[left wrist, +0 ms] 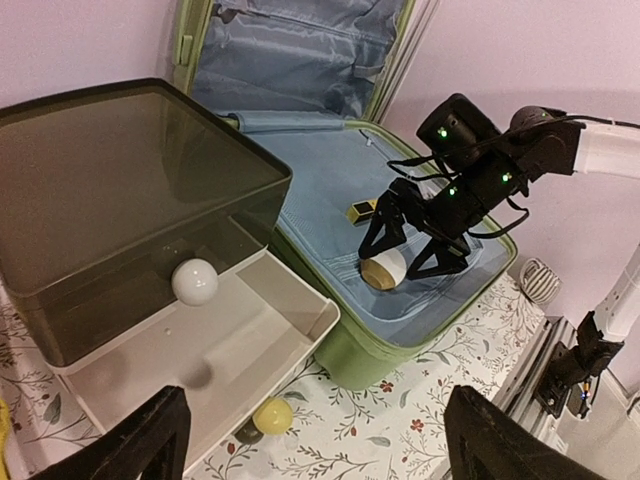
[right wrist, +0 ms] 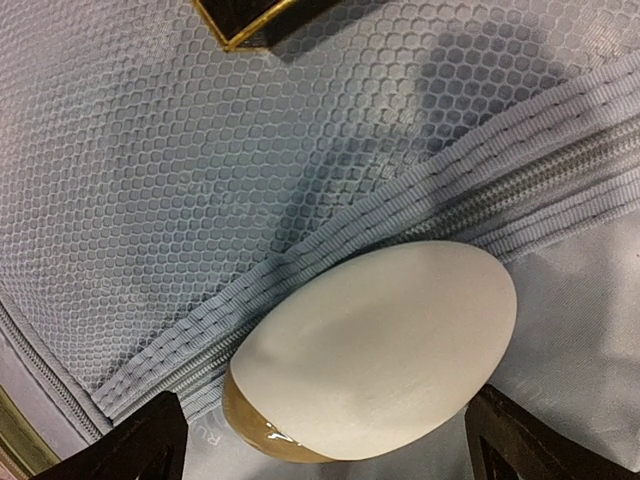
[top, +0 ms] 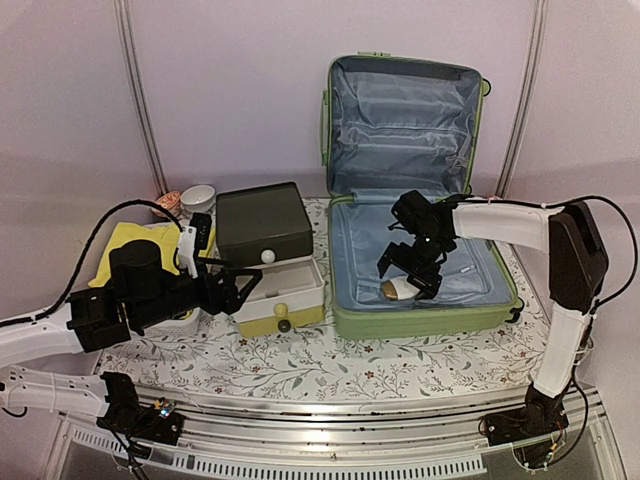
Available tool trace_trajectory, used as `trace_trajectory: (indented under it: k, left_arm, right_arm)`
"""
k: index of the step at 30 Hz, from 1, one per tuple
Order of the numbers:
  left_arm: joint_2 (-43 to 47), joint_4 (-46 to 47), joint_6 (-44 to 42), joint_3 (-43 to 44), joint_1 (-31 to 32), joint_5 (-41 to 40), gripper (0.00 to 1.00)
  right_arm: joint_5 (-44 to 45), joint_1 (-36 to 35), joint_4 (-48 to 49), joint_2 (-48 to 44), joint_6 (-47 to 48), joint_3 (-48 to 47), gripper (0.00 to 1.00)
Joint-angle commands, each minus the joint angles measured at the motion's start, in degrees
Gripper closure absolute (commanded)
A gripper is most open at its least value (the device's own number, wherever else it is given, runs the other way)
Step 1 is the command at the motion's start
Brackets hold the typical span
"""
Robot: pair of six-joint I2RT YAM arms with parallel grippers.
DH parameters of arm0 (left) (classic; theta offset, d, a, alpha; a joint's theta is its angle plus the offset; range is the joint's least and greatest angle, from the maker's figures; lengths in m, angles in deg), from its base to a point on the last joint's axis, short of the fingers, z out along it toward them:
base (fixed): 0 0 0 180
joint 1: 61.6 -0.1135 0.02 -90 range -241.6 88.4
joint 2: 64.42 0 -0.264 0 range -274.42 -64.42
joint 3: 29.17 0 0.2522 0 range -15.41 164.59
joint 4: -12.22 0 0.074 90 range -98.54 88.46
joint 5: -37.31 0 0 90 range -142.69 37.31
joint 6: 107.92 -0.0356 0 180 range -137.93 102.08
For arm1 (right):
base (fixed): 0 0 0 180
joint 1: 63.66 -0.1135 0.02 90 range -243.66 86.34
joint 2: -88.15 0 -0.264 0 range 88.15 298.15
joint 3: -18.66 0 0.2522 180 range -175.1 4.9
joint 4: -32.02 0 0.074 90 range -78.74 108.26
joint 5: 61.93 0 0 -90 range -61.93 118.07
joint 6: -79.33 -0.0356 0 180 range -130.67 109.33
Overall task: Open, take out, and arrange the luggage
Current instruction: Pick up the makeup from the center of the board.
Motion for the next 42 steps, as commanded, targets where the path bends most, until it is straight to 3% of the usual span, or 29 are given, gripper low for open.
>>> trace_trajectory:
  k: [1, 20, 30, 37, 42]
  left_arm:
    - [0.60, 1.03, -0.26, 0.17, -0.96, 1.29, 0.10]
    - [0.82, 0.52, 1.29, 0.50, -1.04, 2.04, 0.10]
    - [2.14, -0.16, 2.18, 0.34, -1.04, 1.67, 0.10]
    - [2.79, -1.01, 2.66, 0.28, -1.04, 1.37, 0.10]
    - [3.76, -1.18, 2.99, -0.61, -1.03, 0.91, 0.10]
  right_arm:
    - [0.00, -0.18, 0.83, 1.25, 0.54, -1.79, 0.01]
    - [2.72, 0.99, 0.47, 2.85, -1.60, -1.89, 0.01]
    - [11.12, 0.99, -7.60, 11.28, -4.01, -11.08, 0.05]
    - [11.23, 0.67, -6.46, 9.64, -3.01, -9.31, 0.28]
    - [11.66, -0.36, -3.43, 4.58, -0.12, -7.23, 0.30]
